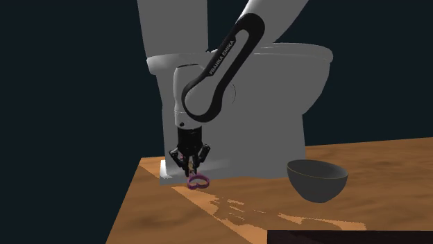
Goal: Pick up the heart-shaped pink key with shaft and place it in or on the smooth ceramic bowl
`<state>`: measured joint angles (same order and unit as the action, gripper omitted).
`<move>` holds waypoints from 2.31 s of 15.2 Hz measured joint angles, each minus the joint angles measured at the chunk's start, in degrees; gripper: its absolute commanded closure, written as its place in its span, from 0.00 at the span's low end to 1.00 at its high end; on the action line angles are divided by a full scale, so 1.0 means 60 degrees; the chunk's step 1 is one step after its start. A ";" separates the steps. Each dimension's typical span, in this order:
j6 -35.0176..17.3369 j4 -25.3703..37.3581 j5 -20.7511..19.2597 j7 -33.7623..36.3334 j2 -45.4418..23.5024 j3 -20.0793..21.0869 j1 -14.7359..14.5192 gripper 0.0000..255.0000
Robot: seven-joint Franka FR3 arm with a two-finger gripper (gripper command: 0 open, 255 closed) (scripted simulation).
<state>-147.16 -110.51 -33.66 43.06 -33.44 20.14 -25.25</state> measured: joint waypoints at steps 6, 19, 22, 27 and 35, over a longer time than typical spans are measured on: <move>0.0457 -0.0067 0.0396 -0.0300 0.0544 0.0314 0.0193 1.00; 0.1645 -0.0282 0.1326 -0.1057 0.1488 0.0884 0.0598 1.00; 0.1653 -0.0474 0.1499 -0.1216 0.1910 0.1020 0.0772 1.00; 0.0965 -0.1771 0.2138 -0.2196 0.3182 0.1119 0.1724 1.00; -0.0195 -0.4165 0.3523 -0.4537 0.4957 0.0875 0.3121 1.00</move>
<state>-148.33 -135.50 -12.53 15.84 -3.70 25.39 -6.52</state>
